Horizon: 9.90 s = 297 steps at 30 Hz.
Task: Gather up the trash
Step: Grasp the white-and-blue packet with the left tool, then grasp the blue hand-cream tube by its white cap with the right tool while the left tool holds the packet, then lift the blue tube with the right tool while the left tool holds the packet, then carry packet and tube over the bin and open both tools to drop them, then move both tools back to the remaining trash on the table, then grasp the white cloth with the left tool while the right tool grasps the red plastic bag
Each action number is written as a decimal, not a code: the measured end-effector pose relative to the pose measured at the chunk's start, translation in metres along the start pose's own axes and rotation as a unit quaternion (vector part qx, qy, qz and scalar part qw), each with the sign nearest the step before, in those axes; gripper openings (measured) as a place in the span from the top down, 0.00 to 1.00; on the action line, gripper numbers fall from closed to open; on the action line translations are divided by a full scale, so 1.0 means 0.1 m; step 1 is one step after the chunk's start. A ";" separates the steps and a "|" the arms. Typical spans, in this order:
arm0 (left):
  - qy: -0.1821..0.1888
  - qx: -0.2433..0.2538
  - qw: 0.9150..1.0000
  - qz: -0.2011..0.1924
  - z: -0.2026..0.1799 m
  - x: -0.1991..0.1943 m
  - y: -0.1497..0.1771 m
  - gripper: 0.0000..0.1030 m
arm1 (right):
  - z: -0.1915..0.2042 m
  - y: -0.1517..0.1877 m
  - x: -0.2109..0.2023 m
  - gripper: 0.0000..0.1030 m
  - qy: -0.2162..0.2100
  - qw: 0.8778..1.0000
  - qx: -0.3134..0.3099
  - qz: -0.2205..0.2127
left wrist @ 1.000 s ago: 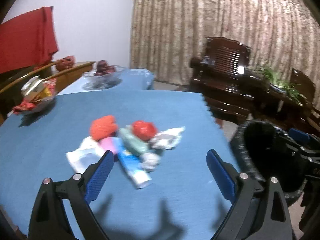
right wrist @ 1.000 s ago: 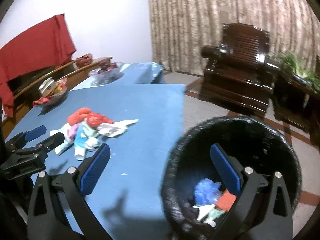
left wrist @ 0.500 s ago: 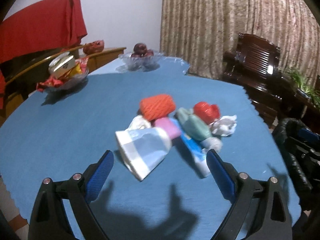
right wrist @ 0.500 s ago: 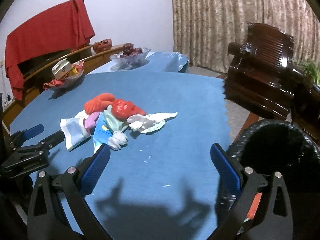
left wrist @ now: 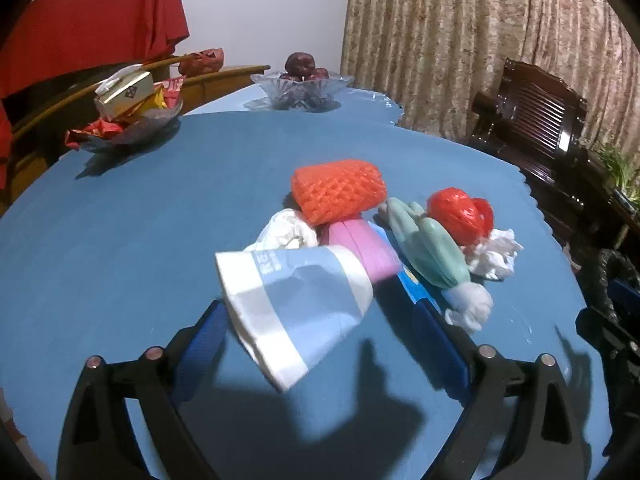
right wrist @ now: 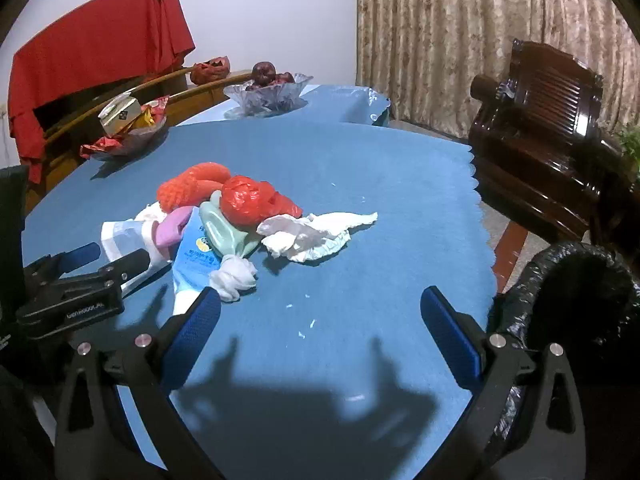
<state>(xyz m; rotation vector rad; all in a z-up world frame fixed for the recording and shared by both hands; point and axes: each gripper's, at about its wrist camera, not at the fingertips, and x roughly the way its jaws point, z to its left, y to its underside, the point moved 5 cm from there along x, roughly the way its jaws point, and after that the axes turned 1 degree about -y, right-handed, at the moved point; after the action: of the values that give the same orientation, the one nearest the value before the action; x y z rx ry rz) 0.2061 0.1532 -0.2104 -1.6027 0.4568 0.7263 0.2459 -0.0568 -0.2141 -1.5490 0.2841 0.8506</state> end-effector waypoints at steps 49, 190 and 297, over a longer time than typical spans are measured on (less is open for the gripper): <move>0.002 -0.006 1.000 0.024 0.52 -0.30 0.34 0.29 | 0.70 0.12 0.16 0.32 -0.081 0.996 0.000 0.042; 0.259 0.179 0.947 -0.056 -3.06 -1.15 -0.05 0.29 | -2.07 0.53 -1.89 0.72 0.099 0.986 0.123 -0.045; 0.056 -0.010 0.998 0.032 0.32 0.45 -0.25 0.78 | 0.53 -0.49 0.86 0.67 -0.103 0.994 -0.021 0.038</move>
<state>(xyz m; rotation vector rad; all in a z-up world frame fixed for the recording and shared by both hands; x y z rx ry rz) 0.2491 0.1941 -0.2244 -1.6594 0.5860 0.6927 0.3179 0.0274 -0.2308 -1.4820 0.1766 1.0726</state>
